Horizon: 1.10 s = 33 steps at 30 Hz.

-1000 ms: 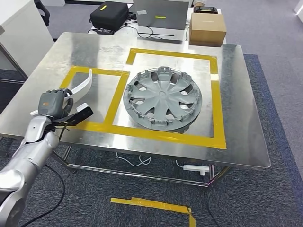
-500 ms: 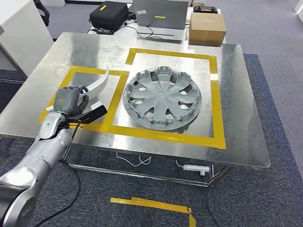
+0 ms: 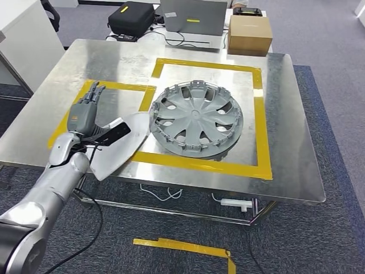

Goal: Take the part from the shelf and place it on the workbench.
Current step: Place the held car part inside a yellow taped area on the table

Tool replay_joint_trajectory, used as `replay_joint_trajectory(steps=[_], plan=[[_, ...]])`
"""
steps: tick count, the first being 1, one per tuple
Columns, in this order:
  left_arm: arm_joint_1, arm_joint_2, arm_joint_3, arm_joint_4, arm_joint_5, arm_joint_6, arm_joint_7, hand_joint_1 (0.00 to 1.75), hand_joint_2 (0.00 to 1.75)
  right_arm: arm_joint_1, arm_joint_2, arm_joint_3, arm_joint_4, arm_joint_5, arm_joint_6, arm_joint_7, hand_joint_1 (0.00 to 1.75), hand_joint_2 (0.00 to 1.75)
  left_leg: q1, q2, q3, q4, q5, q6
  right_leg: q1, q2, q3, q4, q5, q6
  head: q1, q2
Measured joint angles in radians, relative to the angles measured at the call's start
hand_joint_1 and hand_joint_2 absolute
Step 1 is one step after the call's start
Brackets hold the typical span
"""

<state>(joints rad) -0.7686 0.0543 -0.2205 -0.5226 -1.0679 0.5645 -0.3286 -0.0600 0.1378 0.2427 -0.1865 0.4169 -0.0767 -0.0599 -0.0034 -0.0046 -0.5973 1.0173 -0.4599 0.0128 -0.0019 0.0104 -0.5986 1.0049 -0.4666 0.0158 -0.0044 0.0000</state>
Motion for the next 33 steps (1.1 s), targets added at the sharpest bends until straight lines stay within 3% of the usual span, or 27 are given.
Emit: replay_joint_trajectory(steps=[10,14,17,19,22,23,24,25,27,29,30,33], plan=[[0.037,0.000,0.000,-0.059,0.083,0.007,-0.064,0.00,0.00,0.003,0.000,-0.027,0.000,-0.013,0.000,-0.003,0.00,0.00,-0.002,0.000,0.000,0.002,-0.002,0.002,-0.001,0.000,0.000,-0.001,0.001,0.002,0.000,0.000],[0.059,0.000,0.001,-0.115,0.149,-0.017,-0.093,0.00,0.00,0.007,0.000,-0.033,0.000,-0.004,0.001,-0.002,0.00,0.00,-0.005,0.000,-0.002,0.006,-0.004,0.007,-0.004,-0.001,0.001,-0.002,0.002,0.006,0.000,0.000],[0.068,-0.002,0.001,-0.150,0.165,-0.022,-0.100,0.00,0.00,0.009,0.000,-0.037,0.001,-0.003,0.001,-0.002,0.00,0.00,-0.005,0.001,0.000,0.000,0.005,0.017,-0.007,0.000,0.001,-0.003,0.004,0.015,0.000,0.000],[0.074,-0.006,0.001,-0.175,0.185,-0.030,-0.109,0.00,0.00,0.009,0.000,-0.040,0.001,0.000,0.002,0.000,0.00,0.00,0.000,0.005,0.003,-0.015,0.018,0.028,-0.007,-0.001,-0.014,0.026,-0.027,0.020,0.000,0.000],[0.106,-0.014,0.001,-0.244,0.232,-0.060,-0.123,0.00,0.00,0.010,0.000,-0.041,0.001,0.008,0.002,0.004,0.00,0.00,0.002,0.009,-0.003,-0.020,0.026,0.033,-0.011,-0.003,-0.085,0.206,-0.133,0.027,0.001,0.000],[0.123,-0.016,0.001,-0.274,0.246,-0.070,-0.124,0.00,0.00,0.011,0.000,-0.041,0.002,0.011,0.001,0.004,0.00,0.00,0.002,0.010,-0.006,-0.020,0.028,0.032,-0.012,-0.003,-0.103,0.260,-0.154,0.030,0.001,0.000],[0.143,-0.019,-0.001,-0.307,0.256,-0.078,-0.125,0.00,0.00,0.011,0.000,-0.041,0.002,0.014,0.001,0.004,0.00,0.00,0.002,0.010,-0.009,-0.020,0.030,0.030,-0.013,-0.003,-0.107,0.282,-0.156,0.032,0.001,0.000],[0.162,-0.021,-0.003,-0.343,0.262,-0.083,-0.123,0.00,0.00,0.011,0.000,-0.041,0.002,0.016,0.000,0.005,0.00,0.00,0.003,0.010,-0.011,-0.019,0.032,0.028,-0.014,-0.004,-0.090,0.261,-0.139,0.034,0.002,0.000],[0.196,-0.025,-0.009,-0.413,0.276,-0.083,-0.118,0.00,0.00,0.010,0.000,-0.041,0.002,0.021,0.001,0.010,0.00,0.00,0.006,0.010,-0.017,-0.014,0.035,0.021,-0.019,-0.007,-0.008,0.127,-0.086,0.039,0.001,0.000],[0.220,-0.030,-0.012,-0.475,0.304,-0.080,-0.114,0.00,0.00,0.008,0.000,-0.041,0.002,0.029,0.001,0.016,0.00,0.00,0.005,0.009,-0.025,-0.006,0.039,0.009,-0.020,-0.004,0.058,0.019,-0.055,0.035,0.001,0.000],[0.232,-0.032,-0.012,-0.502,0.317,-0.078,-0.114,0.00,0.00,0.008,0.000,-0.041,0.002,0.033,0.001,0.018,0.00,0.00,0.003,0.008,-0.029,-0.002,0.043,0.002,-0.018,-0.002,0.068,0.001,-0.055,0.031,0.000,0.000],[0.263,-0.036,-0.013,-0.559,0.336,-0.073,-0.114,0.00,0.00,0.008,0.000,-0.041,0.003,0.037,0.001,0.018,0.00,0.00,0.007,0.006,-0.037,0.006,0.042,-0.017,-0.014,0.001,0.058,0.001,-0.043,0.007,-0.001,0.000]])
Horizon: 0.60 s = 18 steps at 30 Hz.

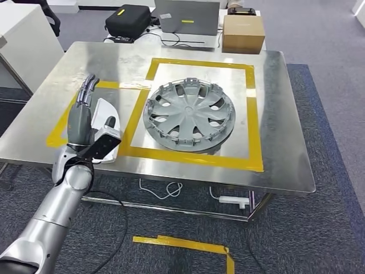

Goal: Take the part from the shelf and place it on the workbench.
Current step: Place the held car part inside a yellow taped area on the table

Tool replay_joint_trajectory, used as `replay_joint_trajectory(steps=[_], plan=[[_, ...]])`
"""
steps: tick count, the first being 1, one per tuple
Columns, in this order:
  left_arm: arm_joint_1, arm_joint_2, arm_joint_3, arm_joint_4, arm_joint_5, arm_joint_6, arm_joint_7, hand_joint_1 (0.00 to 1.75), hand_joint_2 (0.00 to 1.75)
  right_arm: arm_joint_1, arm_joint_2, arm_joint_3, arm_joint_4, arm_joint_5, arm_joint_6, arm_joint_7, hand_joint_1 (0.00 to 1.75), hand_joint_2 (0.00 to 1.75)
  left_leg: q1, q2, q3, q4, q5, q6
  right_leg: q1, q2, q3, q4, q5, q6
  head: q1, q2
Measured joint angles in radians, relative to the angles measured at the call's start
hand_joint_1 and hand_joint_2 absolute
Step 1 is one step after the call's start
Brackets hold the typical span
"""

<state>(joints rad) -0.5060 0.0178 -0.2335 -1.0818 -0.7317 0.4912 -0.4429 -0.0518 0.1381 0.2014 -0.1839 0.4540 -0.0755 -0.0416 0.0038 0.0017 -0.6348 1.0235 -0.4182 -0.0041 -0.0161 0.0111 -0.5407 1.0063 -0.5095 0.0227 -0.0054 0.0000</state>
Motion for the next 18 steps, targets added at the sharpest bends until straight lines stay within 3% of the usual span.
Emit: replay_joint_trajectory(steps=[1,3,5,6,7,8,10,12,15,16,18], plan=[[0.008,0.000,0.000,-0.013,0.002,0.000,0.000,0.00,0.00,0.000,0.000,0.000,0.000,0.001,0.000,0.000,0.00,0.00,0.002,0.000,-0.009,0.020,-0.023,-0.005,0.000,-0.001,-0.007,-0.001,0.007,-0.011,0.000,0.000],[0.019,-0.001,-0.001,-0.035,0.005,0.001,0.000,0.00,0.00,-0.001,0.000,0.000,0.000,0.001,0.000,0.000,0.00,0.00,0.004,0.000,-0.042,0.118,-0.108,-0.012,0.001,-0.003,-0.026,-0.002,0.023,-0.028,-0.001,0.000],[0.029,-0.001,-0.002,-0.049,0.014,0.000,-0.003,0.00,0.00,-0.001,0.000,0.000,0.000,0.001,0.000,0.000,0.00,0.00,0.004,0.000,-0.073,0.249,-0.184,-0.014,0.006,-0.004,-0.048,-0.001,0.040,-0.033,-0.001,0.000],[0.035,-0.001,-0.001,-0.055,0.027,-0.001,-0.009,0.00,0.00,0.000,0.000,0.000,0.000,0.001,0.000,0.000,0.00,0.00,0.004,0.000,-0.074,0.285,-0.195,-0.012,0.009,-0.004,-0.060,-0.001,0.048,-0.034,-0.001,0.000],[0.042,-0.002,-0.001,-0.063,0.047,-0.003,-0.017,0.00,0.00,0.000,0.000,0.000,0.000,0.001,-0.001,-0.001,0.00,0.00,0.003,0.000,-0.057,0.285,-0.185,-0.008,0.012,-0.004,-0.071,0.000,0.057,-0.034,-0.001,0.000],[0.051,-0.003,0.000,-0.076,0.075,-0.006,-0.028,0.00,0.00,0.000,0.000,0.000,0.000,0.001,-0.002,-0.001,0.00,0.00,0.001,0.000,-0.022,0.247,-0.162,-0.002,0.014,-0.003,-0.082,0.000,0.066,-0.034,-0.001,0.000],[0.070,-0.008,0.003,-0.113,0.137,-0.013,-0.049,0.00,0.00,0.001,0.000,-0.001,0.000,0.001,-0.005,-0.001,0.00,0.00,-0.006,0.000,0.081,0.100,-0.123,0.013,0.018,-0.003,-0.099,0.000,0.082,-0.031,-0.001,0.000],[0.096,-0.016,0.011,-0.161,0.210,-0.036,-0.067,0.00,0.00,0.001,0.000,-0.002,0.000,0.001,-0.006,-0.001,0.00,0.00,-0.015,0.000,0.152,-0.012,-0.120,0.023,0.017,-0.003,-0.105,-0.001,0.098,-0.023,0.000,0.000],[0.156,-0.032,0.026,-0.231,0.327,-0.094,-0.102,0.00,0.00,0.003,0.000,-0.006,0.001,-0.001,-0.007,0.000,0.00,0.00,-0.021,0.003,0.158,-0.047,-0.105,0.034,0.012,-0.003,-0.108,-0.007,0.115,-0.005,-0.005,0.000],[0.179,-0.040,0.030,-0.255,0.361,-0.112,-0.115,0.00,0.00,0.004,0.000,-0.009,0.001,-0.003,-0.009,0.000,0.00,0.00,-0.019,0.005,0.150,-0.052,-0.092,0.041,0.012,-0.003,-0.118,0.002,0.097,0.000,-0.005,0.000],[0.227,-0.058,0.034,-0.297,0.413,-0.134,-0.137,0.00,0.00,0.007,-0.001,-0.017,0.002,-0.009,-0.013,0.000,0.00,0.00,-0.016,0.008,0.128,-0.061,-0.065,0.052,0.012,-0.003,-0.148,0.079,0.011,0.007,-0.002,0.000]])
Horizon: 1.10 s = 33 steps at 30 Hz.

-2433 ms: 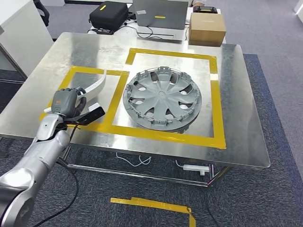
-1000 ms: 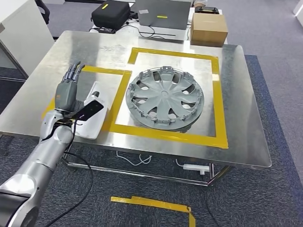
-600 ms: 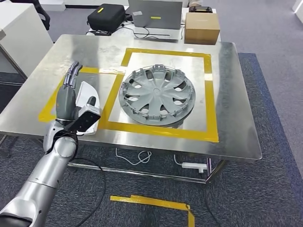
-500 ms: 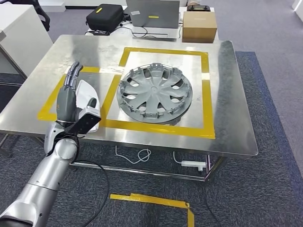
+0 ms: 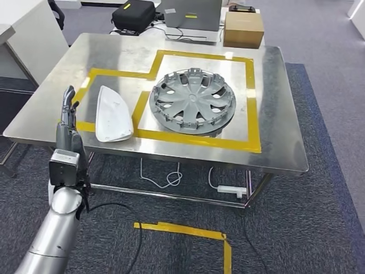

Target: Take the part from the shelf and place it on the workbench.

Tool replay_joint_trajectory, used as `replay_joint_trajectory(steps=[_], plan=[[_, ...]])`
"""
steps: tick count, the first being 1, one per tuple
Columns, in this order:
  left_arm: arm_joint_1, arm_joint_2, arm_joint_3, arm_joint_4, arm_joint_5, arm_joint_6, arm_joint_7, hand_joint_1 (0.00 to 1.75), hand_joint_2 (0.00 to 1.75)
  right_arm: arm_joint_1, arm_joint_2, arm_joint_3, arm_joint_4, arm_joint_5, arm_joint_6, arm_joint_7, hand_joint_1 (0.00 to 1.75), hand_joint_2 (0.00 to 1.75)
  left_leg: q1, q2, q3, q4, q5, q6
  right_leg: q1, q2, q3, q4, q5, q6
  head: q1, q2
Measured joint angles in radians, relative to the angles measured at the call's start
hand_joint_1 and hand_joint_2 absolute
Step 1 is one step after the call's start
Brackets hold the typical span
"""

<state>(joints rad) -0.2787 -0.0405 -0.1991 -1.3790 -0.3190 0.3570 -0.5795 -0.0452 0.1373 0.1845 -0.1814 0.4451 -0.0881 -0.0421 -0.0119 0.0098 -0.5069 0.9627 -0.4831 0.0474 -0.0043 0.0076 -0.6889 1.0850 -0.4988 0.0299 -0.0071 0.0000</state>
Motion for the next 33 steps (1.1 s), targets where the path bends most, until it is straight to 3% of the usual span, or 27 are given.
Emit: replay_joint_trajectory(steps=[1,2,3,4,5,7,9,10,11,13,15,17,18,19,20,22,24,25,27,28,29,32,33], plan=[[0.024,-0.009,0.003,-0.019,0.020,-0.006,-0.008,0.00,0.00,0.001,0.000,-0.005,0.000,-0.004,-0.002,0.000,0.00,0.00,0.000,0.000,-0.015,0.000,0.011,0.003,0.000,0.000,-0.018,0.065,-0.052,0.004,0.002,0.000],[0.050,-0.016,0.006,-0.037,0.036,-0.010,-0.014,0.00,0.00,0.002,0.000,-0.010,0.000,-0.007,-0.004,0.000,0.00,0.00,0.000,0.001,-0.029,0.001,0.022,0.003,0.000,-0.001,-0.030,0.132,-0.088,0.007,0.003,0.000],[0.076,-0.022,0.009,-0.052,0.049,-0.012,-0.018,0.00,0.00,0.002,0.000,-0.014,0.000,-0.011,-0.005,-0.001,0.00,0.00,0.000,0.003,-0.044,0.001,0.033,0.002,0.000,-0.001,-0.034,0.184,-0.098,0.010,0.003,0.000],[0.100,-0.028,0.013,-0.065,0.060,-0.012,-0.022,0.00,0.00,0.003,0.000,-0.019,0.000,-0.015,-0.005,-0.001,0.00,0.00,0.000,0.005,-0.058,0.003,0.043,0.001,-0.001,-0.001,-0.023,0.204,-0.085,0.012,0.004,0.000],[0.124,-0.033,0.018,-0.078,0.071,-0.013,-0.026,0.00,0.00,0.005,-0.001,-0.024,0.000,-0.020,-0.006,-0.001,0.00,0.00,0.000,0.006,-0.072,0.004,0.053,-0.001,-0.001,-0.002,0.005,0.191,-0.058,0.013,0.004,0.000],[0.164,-0.041,0.027,-0.100,0.090,-0.013,-0.034,0.00,0.00,0.008,-0.001,-0.035,0.000,-0.031,-0.008,-0.003,0.00,0.00,-0.001,0.006,-0.098,0.011,0.070,-0.007,-0.002,-0.002,0.113,0.065,-0.021,0.011,0.005,0.000],[0.191,-0.047,0.038,-0.122,0.103,-0.016,-0.040,0.00,0.00,0.008,-0.001,-0.046,0.000,-0.041,-0.011,-0.004,0.00,0.00,-0.003,0.004,-0.116,0.024,0.084,-0.015,-0.001,-0.001,0.220,-0.082,-0.041,0.005,0.004,0.000],[0.200,-0.049,0.043,-0.130,0.107,-0.017,-0.042,0.00,0.00,0.008,-0.001,-0.052,0.000,-0.044,-0.012,-0.004,0.00,0.00,-0.004,0.004,-0.120,0.029,0.091,-0.019,0.000,-0.001,0.245,-0.121,-0.054,0.002,0.004,0.000],[0.208,-0.050,0.048,-0.137,0.111,-0.019,-0.043,0.00,0.00,0.009,-0.001,-0.057,0.000,-0.049,-0.015,-0.004,0.00,0.00,-0.003,0.004,-0.123,0.031,0.097,-0.023,0.001,0.000,0.248,-0.136,-0.058,-0.003,0.003,0.000],[0.226,-0.052,0.062,-0.147,0.124,-0.023,-0.038,0.00,0.00,0.011,-0.001,-0.070,0.001,-0.062,-0.020,-0.002,0.00,0.00,0.000,0.001,-0.132,0.044,0.083,-0.034,0.000,-0.005,0.231,-0.134,-0.044,-0.021,0.004,0.000],[0.246,-0.051,0.083,-0.152,0.144,-0.032,-0.030,0.00,0.00,0.012,-0.001,-0.084,0.002,-0.074,-0.025,0.000,0.00,0.00,0.004,-0.003,-0.154,0.115,-0.001,-0.046,-0.002,-0.010,0.213,-0.135,-0.022,-0.040,0.001,0.000],[0.264,-0.050,0.110,-0.153,0.163,-0.047,-0.027,0.00,0.00,0.012,-0.001,-0.095,0.002,-0.079,-0.029,0.006,0.00,0.00,0.009,-0.004,-0.180,0.243,-0.098,-0.055,0.000,-0.010,0.190,-0.133,0.001,-0.045,-0.002,0.000],[0.274,-0.050,0.127,-0.151,0.174,-0.057,-0.026,0.00,0.00,0.013,-0.001,-0.100,0.002,-0.081,-0.029,0.011,0.00,0.00,0.011,-0.004,-0.184,0.297,-0.116,-0.057,0.001,-0.011,0.177,-0.131,0.013,-0.045,-0.002,0.000],[0.284,-0.050,0.146,-0.148,0.184,-0.067,-0.026,0.00,0.00,0.013,-0.001,-0.105,0.002,-0.083,-0.029,0.016,0.00,0.00,0.013,-0.004,-0.177,0.323,-0.111,-0.059,0.001,-0.011,0.160,-0.128,0.023,-0.044,-0.002,0.000],[0.293,-0.050,0.165,-0.142,0.191,-0.075,-0.028,0.00,0.00,0.014,-0.001,-0.111,0.003,-0.085,-0.029,0.020,0.00,0.00,0.015,-0.004,-0.154,0.314,-0.089,-0.059,0.001,-0.010,0.144,-0.123,0.032,-0.042,-0.002,0.000],[0.304,-0.050,0.205,-0.123,0.199,-0.086,-0.035,0.00,0.00,0.014,-0.001,-0.117,0.003,-0.086,-0.029,0.027,0.00,0.00,0.018,-0.005,-0.064,0.197,-0.043,-0.058,0.001,-0.010,0.115,-0.111,0.045,-0.036,-0.002,0.000],[0.309,-0.052,0.236,-0.107,0.200,-0.093,-0.044,0.00,0.00,0.014,-0.001,-0.122,0.003,-0.086,-0.029,0.032,0.00,0.00,0.017,-0.007,0.021,0.064,-0.042,-0.052,0.004,-0.010,0.096,-0.098,0.056,-0.026,-0.001,0.000],[0.310,-0.053,0.246,-0.101,0.200,-0.095,-0.046,0.00,0.00,0.014,-0.001,-0.125,0.003,-0.086,-0.029,0.033,0.00,0.00,0.015,-0.009,0.040,0.031,-0.050,-0.048,0.004,-0.010,0.091,-0.094,0.062,-0.020,-0.001,0.000],[0.314,-0.055,0.260,-0.092,0.199,-0.096,-0.048,0.00,0.00,0.014,-0.001,-0.130,0.003,-0.086,-0.029,0.033,0.00,0.00,0.011,-0.008,0.034,0.021,-0.046,-0.036,0.003,-0.011,0.084,-0.091,0.075,-0.008,0.000,0.000],[0.315,-0.057,0.265,-0.087,0.198,-0.096,-0.048,0.00,0.00,0.014,-0.001,-0.131,0.003,-0.086,-0.029,0.033,0.00,0.00,0.011,-0.006,0.025,0.020,-0.037,-0.028,0.001,-0.011,0.078,-0.084,0.067,-0.003,-0.001,0.000],[0.315,-0.059,0.269,-0.083,0.197,-0.096,-0.049,0.00,0.00,0.014,-0.001,-0.132,0.004,-0.086,-0.029,0.034,0.00,0.00,0.012,-0.004,0.013,0.019,-0.027,-0.020,0.000,-0.010,0.066,-0.065,0.042,0.002,0.000,0.000],[0.315,-0.065,0.278,-0.074,0.195,-0.096,-0.049,0.00,0.00,0.015,-0.001,-0.134,0.004,-0.086,-0.028,0.034,0.00,0.00,0.009,-0.001,-0.034,0.018,0.011,-0.005,0.000,-0.009,0.017,0.090,-0.103,0.007,0.004,0.000],[0.316,-0.067,0.281,-0.071,0.194,-0.096,-0.049,0.00,0.00,0.015,-0.001,-0.135,0.004,-0.086,-0.028,0.034,0.00,0.00,0.006,0.000,-0.051,0.019,0.024,-0.004,0.001,-0.009,0.009,0.149,-0.128,0.006,0.004,0.000]])
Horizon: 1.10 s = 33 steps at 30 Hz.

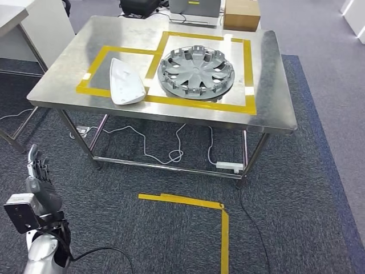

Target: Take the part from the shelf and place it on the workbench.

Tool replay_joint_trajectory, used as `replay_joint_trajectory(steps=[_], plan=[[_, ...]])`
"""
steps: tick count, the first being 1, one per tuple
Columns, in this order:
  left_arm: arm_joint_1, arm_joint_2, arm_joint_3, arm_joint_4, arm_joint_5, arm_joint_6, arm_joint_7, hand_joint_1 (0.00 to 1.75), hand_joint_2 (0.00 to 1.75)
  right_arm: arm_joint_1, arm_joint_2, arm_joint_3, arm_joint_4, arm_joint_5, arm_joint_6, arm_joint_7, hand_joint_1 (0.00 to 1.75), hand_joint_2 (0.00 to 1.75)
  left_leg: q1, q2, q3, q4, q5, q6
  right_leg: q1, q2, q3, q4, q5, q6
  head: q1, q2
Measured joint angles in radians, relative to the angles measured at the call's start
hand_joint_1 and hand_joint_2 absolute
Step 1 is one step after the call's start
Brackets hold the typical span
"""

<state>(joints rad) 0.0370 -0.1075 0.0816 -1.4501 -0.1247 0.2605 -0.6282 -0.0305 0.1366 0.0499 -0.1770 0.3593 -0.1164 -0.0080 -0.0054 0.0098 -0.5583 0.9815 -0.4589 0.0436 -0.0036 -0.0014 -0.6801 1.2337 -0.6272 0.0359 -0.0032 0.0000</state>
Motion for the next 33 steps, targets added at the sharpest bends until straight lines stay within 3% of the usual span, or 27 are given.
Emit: replay_joint_trajectory(steps=[1,2,3,4,5,7,8,10,11,12,14,15,16,17,18,19,21,23,25,26,28,30,31,32,33], plan=[[0.000,-0.001,0.003,0.003,0.000,0.000,0.000,0.00,0.00,0.000,0.000,-0.001,0.000,0.000,0.000,0.000,0.00,0.00,-0.003,0.001,-0.018,0.001,0.014,0.001,0.001,0.000,0.003,0.038,0.003,-0.002,0.000,0.000],[0.001,-0.001,0.006,0.006,0.000,0.000,0.000,0.00,0.00,0.000,0.000,-0.003,0.000,0.000,0.000,0.000,0.00,0.00,-0.006,0.002,-0.037,0.002,0.028,0.001,0.002,0.000,0.019,0.048,0.028,-0.005,0.000,0.000],[0.001,-0.002,0.008,0.009,0.000,0.000,0.000,0.00,0.00,0.000,0.000,-0.004,0.000,0.000,0.000,0.000,0.00,0.00,-0.008,0.002,-0.054,0.002,0.041,0.001,0.004,0.000,0.051,0.025,0.061,-0.011,0.000,0.000],[0.001,-0.002,0.009,0.011,0.000,0.000,0.000,0.00,0.00,-0.001,0.000,-0.005,0.000,0.000,0.000,0.000,0.00,0.00,-0.010,0.002,-0.068,0.003,0.054,0.000,0.007,0.000,0.101,-0.031,0.083,-0.017,0.000,0.000],[0.001,-0.002,0.010,0.012,0.000,0.000,0.000,0.00,0.00,-0.002,0.000,-0.005,0.000,0.000,0.000,0.000,0.00,0.00,-0.012,0.002,-0.080,0.006,0.066,-0.002,0.011,0.000,0.168,-0.113,0.086,-0.023,0.000,0.000],[0.001,-0.002,0.011,0.012,0.000,0.000,-0.001,0.00,0.00,-0.003,0.000,-0.006,0.000,0.000,0.000,0.000,0.00,0.00,-0.014,0.002,-0.095,0.009,0.089,-0.008,0.018,0.000,0.269,-0.262,0.056,-0.031,-0.001,0.000],[0.001,-0.002,0.012,0.013,-0.001,0.000,-0.001,0.00,0.00,-0.004,0.000,-0.006,0.000,0.000,-0.001,-0.001,0.00,0.00,-0.014,0.003,-0.098,0.008,0.100,-0.013,0.020,0.001,0.292,-0.300,0.045,-0.033,-0.001,0.000],[0.002,-0.003,0.013,0.014,-0.001,0.000,-0.001,0.00,0.00,-0.003,0.000,-0.006,0.000,0.000,-0.001,0.000,0.00,0.00,-0.011,0.001,-0.103,0.008,0.107,-0.023,0.020,-0.001,0.280,-0.308,0.057,-0.042,-0.002,0.000],[0.003,-0.003,0.015,0.015,-0.001,0.000,-0.001,0.00,0.00,-0.003,0.000,-0.007,0.000,0.000,0.000,0.000,0.00,0.00,-0.010,-0.001,-0.109,0.022,0.083,-0.030,0.018,-0.003,0.271,-0.308,0.068,-0.050,-0.002,0.000],[0.004,-0.003,0.016,0.016,-0.001,0.000,-0.001,0.00,0.00,-0.002,0.000,-0.007,0.001,0.000,0.000,0.000,0.00,0.00,-0.007,-0.003,-0.118,0.054,0.040,-0.037,0.016,-0.006,0.259,-0.309,0.082,-0.056,-0.004,0.000],[0.005,-0.003,0.018,0.018,-0.001,0.000,-0.001,0.00,0.00,-0.002,0.000,-0.007,0.001,0.000,0.000,0.000,0.00,0.00,-0.001,-0.005,-0.139,0.173,-0.069,-0.049,0.015,-0.009,0.230,-0.306,0.107,-0.063,-0.007,0.000],[0.006,-0.003,0.018,0.019,-0.001,0.000,-0.001,0.00,0.00,-0.002,0.000,-0.007,0.001,0.000,0.000,0.000,0.00,0.00,0.001,-0.005,-0.146,0.238,-0.101,-0.054,0.015,-0.009,0.215,-0.303,0.119,-0.063,-0.008,0.000],[0.006,-0.003,0.019,0.021,-0.001,0.000,-0.001,0.00,0.00,-0.002,0.000,-0.007,0.001,0.000,0.000,0.000,0.00,0.00,0.004,-0.005,-0.145,0.285,-0.107,-0.057,0.015,-0.009,0.197,-0.297,0.131,-0.062,-0.008,0.000],[0.007,-0.003,0.019,0.022,0.000,0.000,-0.001,0.00,0.00,-0.002,0.000,-0.007,0.001,0.000,0.000,0.000,0.00,0.00,0.006,-0.005,-0.131,0.303,-0.089,-0.059,0.015,-0.009,0.177,-0.289,0.142,-0.061,-0.008,0.000],[0.006,-0.003,0.019,0.022,0.000,0.000,-0.001,0.00,0.00,-0.002,0.000,-0.007,0.001,0.000,0.000,0.000,0.00,0.00,0.007,-0.005,-0.102,0.285,-0.061,-0.058,0.015,-0.009,0.157,-0.279,0.152,-0.059,-0.008,0.000],[0.006,-0.003,0.019,0.023,0.000,0.000,-0.001,0.00,0.00,-0.002,0.000,-0.008,0.001,0.000,0.000,0.000,0.00,0.00,0.009,-0.006,-0.056,0.233,-0.036,-0.057,0.015,-0.008,0.136,-0.268,0.160,-0.056,-0.008,0.000],[0.005,-0.003,0.019,0.023,-0.001,0.000,-0.001,0.00,0.00,-0.001,0.001,-0.008,0.000,0.000,0.000,0.000,0.00,0.00,0.007,-0.007,0.045,0.090,-0.043,-0.048,0.016,-0.007,0.105,-0.250,0.171,-0.047,-0.008,0.000],[0.005,-0.003,0.019,0.023,-0.001,0.000,-0.002,0.00,0.00,-0.002,0.001,-0.008,0.000,0.000,0.000,0.000,0.00,0.00,0.002,-0.008,0.090,0.010,-0.069,-0.037,0.017,-0.007,0.092,-0.241,0.184,-0.037,-0.007,0.000],[0.005,-0.004,0.019,0.023,-0.001,0.000,-0.002,0.00,0.00,-0.001,0.001,-0.008,0.001,0.000,0.000,0.000,0.00,0.00,0.000,-0.005,0.080,0.001,-0.057,-0.022,0.014,-0.006,0.086,-0.238,0.191,-0.024,-0.007,0.000],[0.004,-0.004,0.019,0.023,-0.001,0.000,-0.002,0.00,0.00,-0.001,0.001,-0.008,0.001,0.000,0.000,0.000,0.00,0.00,0.000,-0.003,0.071,-0.002,-0.047,-0.014,0.012,-0.005,0.078,-0.228,0.176,-0.018,-0.006,0.000],[0.002,-0.006,0.020,0.023,-0.001,0.000,-0.002,0.00,0.00,0.000,0.001,-0.008,0.001,0.000,0.000,0.000,0.00,0.00,0.002,0.000,0.045,-0.006,-0.023,-0.001,0.010,-0.002,0.047,-0.157,0.093,-0.009,-0.005,0.000],[0.006,-0.009,0.024,0.035,-0.029,-0.002,0.027,0.00,0.00,-0.001,0.002,-0.008,0.001,-0.006,0.025,0.014,0.00,0.00,0.001,-0.004,0.012,-0.005,0.001,0.002,0.008,-0.001,0.010,-0.028,0.008,-0.002,-0.004,0.000],[0.007,-0.011,0.032,0.078,-0.067,0.008,0.072,0.00,0.00,0.000,0.004,-0.011,0.001,-0.015,0.054,0.032,0.00,0.00,0.000,-0.007,-0.004,-0.005,0.013,0.001,0.008,-0.001,0.003,0.024,0.001,-0.001,-0.004,0.000],[0.002,-0.013,0.049,0.165,-0.110,0.026,0.150,0.00,0.00,0.001,0.009,-0.015,0.002,-0.026,0.086,0.052,0.00,0.00,0.000,-0.011,-0.019,-0.005,0.024,-0.002,0.008,0.000,0.009,0.051,0.020,-0.001,-0.003,0.000],[-0.002,-0.017,0.075,0.292,-0.146,0.052,0.257,0.00,0.00,0.003,0.016,-0.021,0.002,-0.038,0.112,0.072,0.00,0.00,0.000,-0.014,-0.033,-0.005,0.034,-0.005,0.008,0.004,0.030,0.044,0.056,-0.003,-0.001,0.000]])
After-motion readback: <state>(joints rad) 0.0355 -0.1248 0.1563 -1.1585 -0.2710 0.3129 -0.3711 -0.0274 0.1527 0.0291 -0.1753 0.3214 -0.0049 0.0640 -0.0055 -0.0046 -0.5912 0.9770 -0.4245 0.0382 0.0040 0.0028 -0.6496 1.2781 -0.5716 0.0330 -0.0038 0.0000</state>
